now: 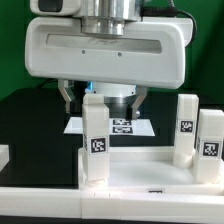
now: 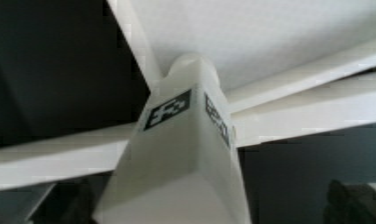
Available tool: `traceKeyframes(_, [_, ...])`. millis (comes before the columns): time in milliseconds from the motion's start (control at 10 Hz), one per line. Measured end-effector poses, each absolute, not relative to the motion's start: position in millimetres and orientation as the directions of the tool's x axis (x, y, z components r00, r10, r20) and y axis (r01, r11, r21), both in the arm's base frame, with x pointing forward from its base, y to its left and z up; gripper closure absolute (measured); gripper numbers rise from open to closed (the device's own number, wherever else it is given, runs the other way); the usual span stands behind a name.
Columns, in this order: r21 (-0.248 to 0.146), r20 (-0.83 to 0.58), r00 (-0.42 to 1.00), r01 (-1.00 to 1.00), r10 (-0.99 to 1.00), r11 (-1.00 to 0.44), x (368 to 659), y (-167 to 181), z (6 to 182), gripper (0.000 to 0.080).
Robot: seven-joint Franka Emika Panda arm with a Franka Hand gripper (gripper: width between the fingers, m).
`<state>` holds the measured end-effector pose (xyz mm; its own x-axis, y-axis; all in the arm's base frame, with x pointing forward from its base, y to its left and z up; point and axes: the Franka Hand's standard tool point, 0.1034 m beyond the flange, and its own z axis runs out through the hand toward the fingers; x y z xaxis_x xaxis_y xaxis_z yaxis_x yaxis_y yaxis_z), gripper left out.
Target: Assemble desk
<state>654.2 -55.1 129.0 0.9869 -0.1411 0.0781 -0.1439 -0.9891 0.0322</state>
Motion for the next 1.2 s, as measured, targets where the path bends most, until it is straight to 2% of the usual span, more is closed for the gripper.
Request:
traceKeyframes(200, [0.043,0.074,0.997,-0.013,-0.01,-0.999,654.3,-56.3,129.7,0.015])
traceKeyframes(400, [0.043,0.073,0.997,-0.008,-0.005,-0.999,654.2,-56.8,129.5,0.015])
traceKeyframes(500, [0.044,0.072,0.997,-0.009,-0.006,-0.999,654.0,-56.8,129.0,0.0239])
traceKeyframes(600, [0.044,0.072,0.997,-0.009,-0.006,-0.999,653.9,-56.8,128.7,0.044])
traceKeyframes(700, [0.043,0.072,0.997,-0.016,-0.013,-0.999,653.9,-56.7,128.5,0.044])
traceKeyframes(800, [0.041,0.073,0.997,-0.032,-0.029,-0.999,653.9,-56.8,128.5,0.0511])
traceKeyframes(1000, [0.034,0.076,0.992,-0.101,-0.098,-0.994,653.9,-56.9,128.4,0.0511])
traceKeyframes(1200, [0.016,0.082,0.936,-0.345,-0.343,-0.938,653.6,-58.5,128.3,0.0511])
